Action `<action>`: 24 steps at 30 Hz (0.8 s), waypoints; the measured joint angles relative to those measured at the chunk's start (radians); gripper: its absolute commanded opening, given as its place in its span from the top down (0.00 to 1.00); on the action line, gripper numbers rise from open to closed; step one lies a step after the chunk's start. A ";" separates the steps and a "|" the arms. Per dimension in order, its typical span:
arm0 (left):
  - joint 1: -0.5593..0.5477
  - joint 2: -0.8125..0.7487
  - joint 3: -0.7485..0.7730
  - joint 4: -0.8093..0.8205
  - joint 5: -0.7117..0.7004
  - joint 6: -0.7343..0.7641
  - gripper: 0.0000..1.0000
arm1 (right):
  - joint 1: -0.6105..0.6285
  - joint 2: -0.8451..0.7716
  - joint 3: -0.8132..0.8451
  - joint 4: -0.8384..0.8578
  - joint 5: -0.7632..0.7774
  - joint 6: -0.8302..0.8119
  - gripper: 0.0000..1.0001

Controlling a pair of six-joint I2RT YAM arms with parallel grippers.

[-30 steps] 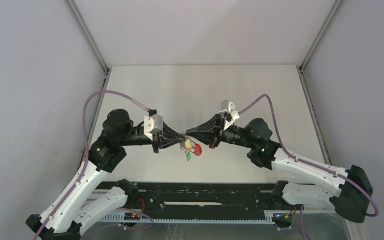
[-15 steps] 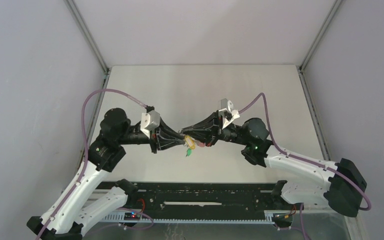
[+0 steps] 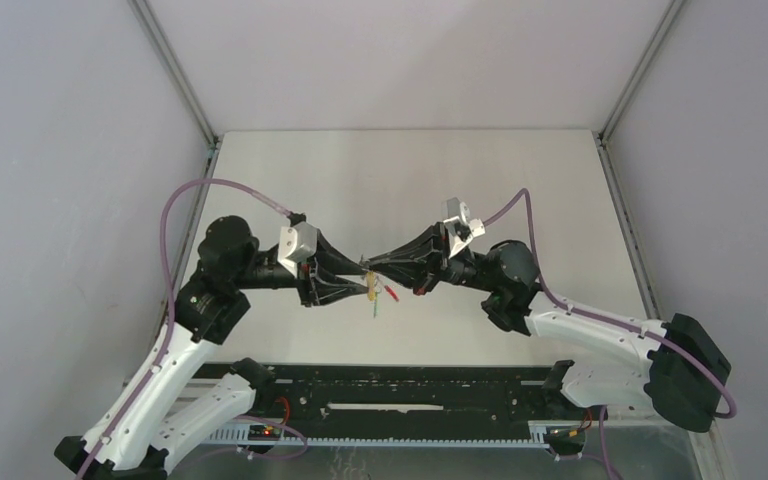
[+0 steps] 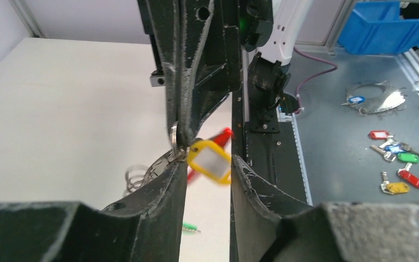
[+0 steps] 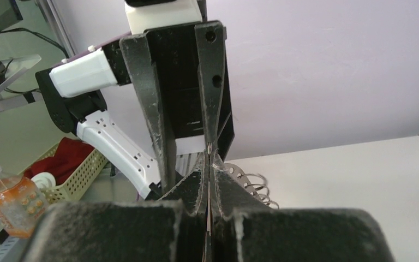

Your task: Put the keys on the keyring

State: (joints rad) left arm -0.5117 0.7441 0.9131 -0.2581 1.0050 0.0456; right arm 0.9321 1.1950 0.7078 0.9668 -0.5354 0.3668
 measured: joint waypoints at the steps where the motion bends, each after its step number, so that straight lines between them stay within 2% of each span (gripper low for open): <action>1: 0.004 -0.003 0.000 -0.010 -0.004 0.013 0.60 | -0.002 -0.005 -0.010 0.002 -0.003 0.003 1.00; 8: 0.028 -0.009 0.026 -0.003 -0.033 0.042 0.76 | 0.004 -0.011 -0.056 -0.051 -0.071 0.011 1.00; 12: 0.028 -0.005 0.032 0.011 -0.030 0.042 0.79 | 0.005 -0.011 -0.056 -0.070 -0.089 0.011 1.00; 17: 0.029 0.003 0.032 -0.005 -0.028 0.061 0.70 | 0.005 -0.017 -0.056 -0.083 -0.095 0.008 1.00; 21: 0.033 0.005 0.038 -0.071 -0.029 0.091 0.60 | 0.002 -0.047 -0.056 -0.114 -0.094 0.000 1.00; 24: 0.033 0.006 0.056 -0.120 -0.026 0.105 0.57 | -0.005 -0.069 -0.056 -0.122 -0.093 -0.006 1.00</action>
State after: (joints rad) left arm -0.4789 0.7498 0.9695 -0.3779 0.9787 0.1509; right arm 0.9272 1.1259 0.6521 0.8452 -0.6285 0.3607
